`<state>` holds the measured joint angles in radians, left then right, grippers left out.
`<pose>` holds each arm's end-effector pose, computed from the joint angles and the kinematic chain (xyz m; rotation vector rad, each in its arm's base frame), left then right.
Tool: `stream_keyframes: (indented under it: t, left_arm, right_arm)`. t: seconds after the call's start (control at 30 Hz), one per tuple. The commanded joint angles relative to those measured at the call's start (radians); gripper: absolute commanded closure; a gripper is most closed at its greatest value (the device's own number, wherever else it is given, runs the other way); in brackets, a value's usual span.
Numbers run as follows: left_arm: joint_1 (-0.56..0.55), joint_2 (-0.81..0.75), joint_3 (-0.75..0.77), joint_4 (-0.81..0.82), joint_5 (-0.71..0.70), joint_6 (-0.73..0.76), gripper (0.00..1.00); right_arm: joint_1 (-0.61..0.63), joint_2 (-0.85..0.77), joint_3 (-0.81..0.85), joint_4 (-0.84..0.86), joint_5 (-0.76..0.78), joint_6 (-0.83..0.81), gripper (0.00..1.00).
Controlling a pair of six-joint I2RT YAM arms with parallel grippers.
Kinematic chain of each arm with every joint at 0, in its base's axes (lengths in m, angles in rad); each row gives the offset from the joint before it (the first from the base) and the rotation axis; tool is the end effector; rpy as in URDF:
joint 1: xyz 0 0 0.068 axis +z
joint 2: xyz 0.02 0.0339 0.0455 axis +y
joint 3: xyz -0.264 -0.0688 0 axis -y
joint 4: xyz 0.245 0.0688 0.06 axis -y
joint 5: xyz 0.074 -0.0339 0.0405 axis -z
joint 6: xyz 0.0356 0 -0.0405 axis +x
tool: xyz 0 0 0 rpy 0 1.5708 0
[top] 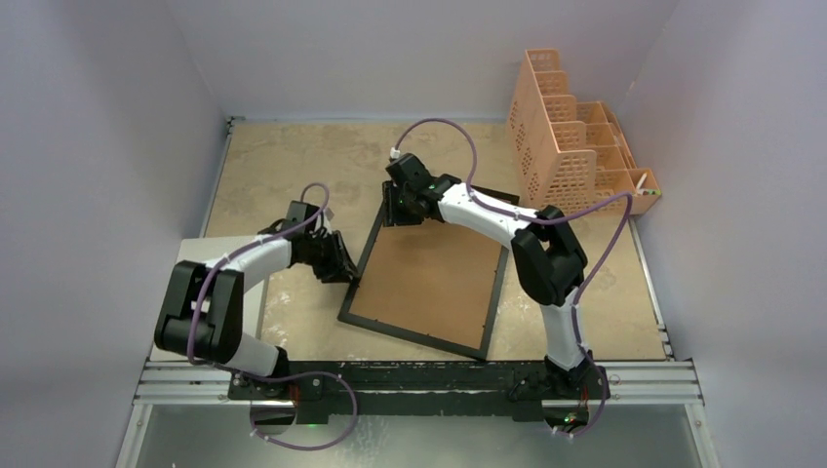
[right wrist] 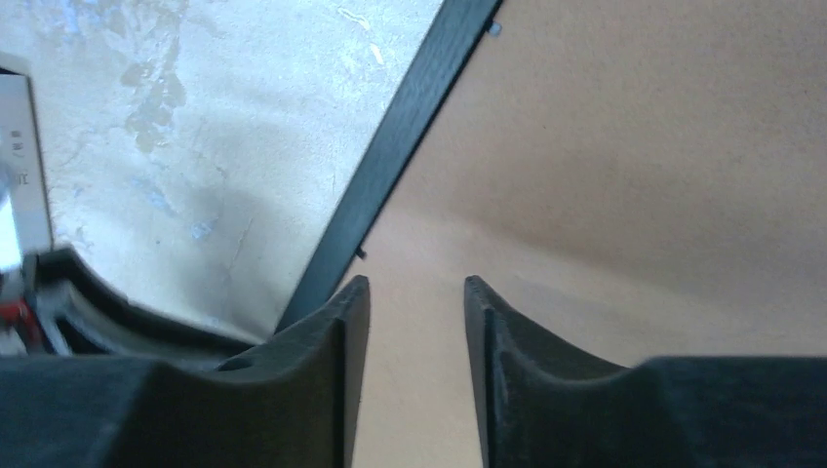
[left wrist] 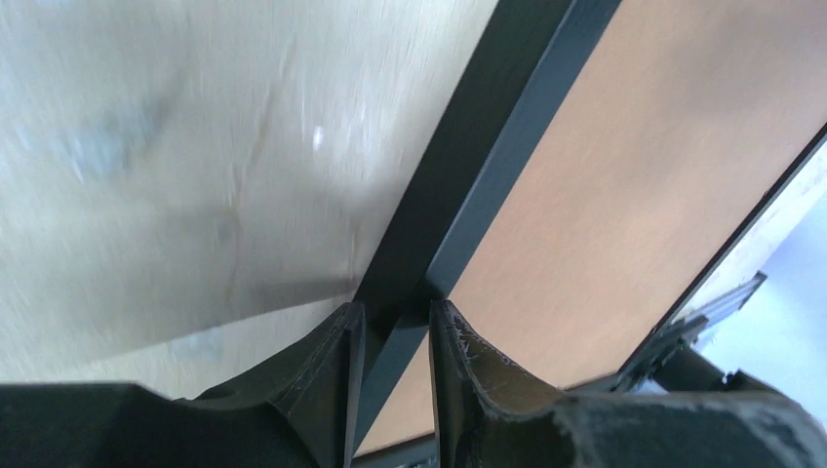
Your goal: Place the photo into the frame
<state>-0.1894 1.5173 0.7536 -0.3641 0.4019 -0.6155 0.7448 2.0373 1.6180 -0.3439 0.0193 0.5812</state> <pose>0.2627 -0.0645 0.1546 -0.4649 2.7545 -0.7691 0.3432 0.3155 0.2286 -0.1880 2.4154 0.6187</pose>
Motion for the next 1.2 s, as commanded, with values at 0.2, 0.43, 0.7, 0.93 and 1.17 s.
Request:
stream_keyframes:
  t: [0.2,0.43,0.7,0.93,1.17]
  left_arm:
    - [-0.012,-0.187,-0.189,0.08,0.158,-0.14,0.68]
    - [-0.013,-0.146,-0.243,0.197,0.257,-0.149,0.68]
    - [-0.015,-0.164,-0.262,0.235,0.354,-0.1,0.62]
    - [-0.015,-0.165,-0.216,0.159,0.234,-0.08,0.61]
    - [-0.014,-0.266,-0.13,0.025,0.02,-0.036,0.57]
  right_arm:
    - [0.067,0.112,0.201,-0.162,0.241,0.094,0.47]
    - [0.082,0.185,0.271,-0.226,0.296,0.161,0.45]
    - [0.109,0.296,0.409,-0.351,0.428,0.175,0.47]
    - [0.145,0.41,0.53,-0.523,0.542,0.173,0.52]
    - [0.156,0.343,0.45,-0.576,0.547,0.196,0.77]
